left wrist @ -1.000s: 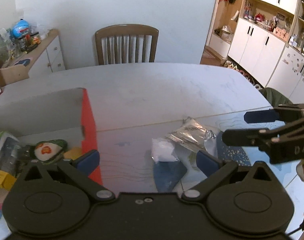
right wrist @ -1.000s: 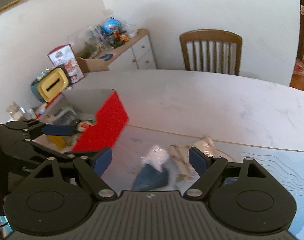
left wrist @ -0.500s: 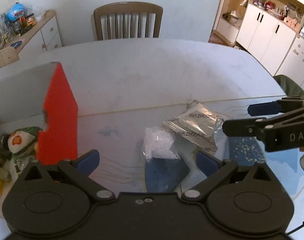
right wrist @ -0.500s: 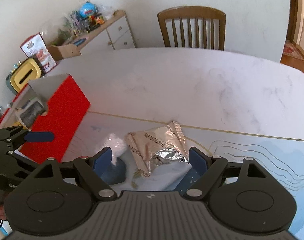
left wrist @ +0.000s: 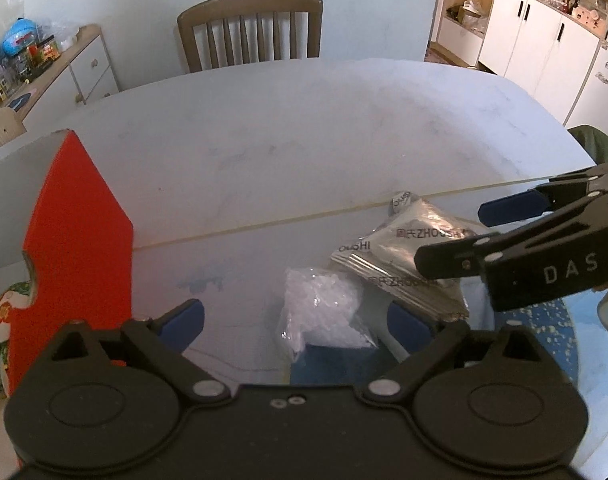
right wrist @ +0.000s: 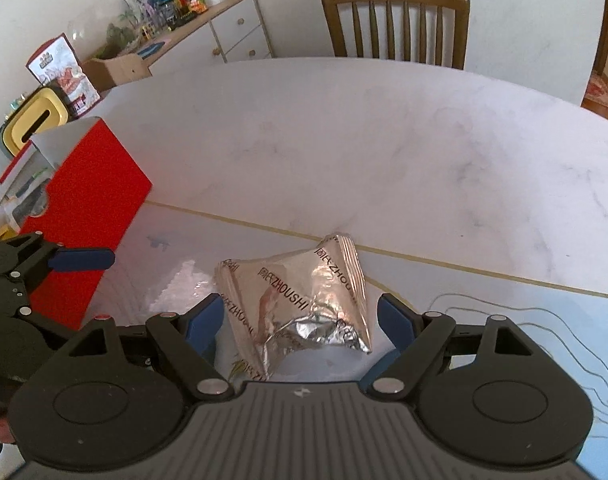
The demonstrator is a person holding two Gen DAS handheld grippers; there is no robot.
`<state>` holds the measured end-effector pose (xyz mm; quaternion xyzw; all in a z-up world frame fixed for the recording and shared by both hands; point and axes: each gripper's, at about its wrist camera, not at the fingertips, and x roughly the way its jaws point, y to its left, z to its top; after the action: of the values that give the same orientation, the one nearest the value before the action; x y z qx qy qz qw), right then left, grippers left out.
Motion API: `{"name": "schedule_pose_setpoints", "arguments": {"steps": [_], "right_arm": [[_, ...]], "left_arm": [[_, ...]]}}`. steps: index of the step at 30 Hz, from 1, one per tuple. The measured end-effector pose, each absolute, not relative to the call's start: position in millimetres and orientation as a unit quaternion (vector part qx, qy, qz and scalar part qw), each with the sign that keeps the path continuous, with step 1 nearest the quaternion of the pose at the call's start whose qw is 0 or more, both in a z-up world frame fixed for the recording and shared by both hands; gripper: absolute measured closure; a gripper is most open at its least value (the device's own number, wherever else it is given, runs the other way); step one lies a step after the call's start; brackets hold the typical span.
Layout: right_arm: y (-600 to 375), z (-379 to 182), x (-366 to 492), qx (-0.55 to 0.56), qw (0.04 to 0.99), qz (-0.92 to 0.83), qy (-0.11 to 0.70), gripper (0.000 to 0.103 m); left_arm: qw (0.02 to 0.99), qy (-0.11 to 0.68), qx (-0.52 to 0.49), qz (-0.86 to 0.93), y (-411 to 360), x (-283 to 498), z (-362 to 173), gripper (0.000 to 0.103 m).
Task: Organize objects
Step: 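Grasp the clear bead bag with the left tool while the right tool grasps the silver foil bag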
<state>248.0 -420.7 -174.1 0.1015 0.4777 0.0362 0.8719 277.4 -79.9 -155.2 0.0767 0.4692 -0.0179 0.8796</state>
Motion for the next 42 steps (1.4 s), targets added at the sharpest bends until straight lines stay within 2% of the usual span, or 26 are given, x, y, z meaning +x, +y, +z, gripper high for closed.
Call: {"name": "schedule_pose_setpoints", "arguments": {"steps": [8, 13, 16, 19, 24, 31, 33, 38, 42], "right_arm": [[-419.2, -190.7, 261.0, 0.096, 0.864, 0.039, 0.492, 0.019], [-414.2, -195.0, 264.8, 0.086, 0.865, 0.04, 0.492, 0.019], [-412.2, -196.8, 265.1, 0.084, 0.866, 0.039, 0.49, 0.019], [-410.6, -196.6, 264.1, 0.08, 0.869, 0.038, 0.488, 0.019], [-406.1, -195.5, 262.6, 0.073, 0.87, 0.039, 0.486, 0.027], [-403.3, -190.5, 254.6, 0.066, 0.875, 0.03, 0.478, 0.041], [-404.6, -189.2, 251.9, 0.069, 0.876, 0.026, 0.476, 0.048], [-406.8, -183.6, 241.5, 0.078, 0.879, 0.009, 0.471, 0.054], [-408.5, -173.6, 230.9, 0.087, 0.883, 0.002, 0.462, 0.054]], "left_arm": [[0.876, 0.476, 0.075, -0.021, -79.0, 280.5, -160.4, 0.017], [0.873, 0.482, 0.072, -0.023, -80.5, 280.8, -162.6, 0.028], [0.872, 0.482, 0.075, -0.028, -80.8, 284.4, -165.5, 0.042], [0.872, 0.483, 0.072, -0.033, -80.8, 285.1, -167.1, 0.052], [0.871, 0.485, 0.068, -0.039, -79.9, 285.0, -166.7, 0.061], [0.87, 0.488, 0.057, -0.044, -80.9, 281.8, -164.3, 0.067], [0.87, 0.489, 0.052, -0.044, -80.8, 280.5, -163.1, 0.067], [0.872, 0.485, 0.047, -0.045, -79.9, 275.9, -155.9, 0.067], [0.874, 0.481, 0.041, -0.045, -79.6, 269.4, -144.8, 0.067]]}}
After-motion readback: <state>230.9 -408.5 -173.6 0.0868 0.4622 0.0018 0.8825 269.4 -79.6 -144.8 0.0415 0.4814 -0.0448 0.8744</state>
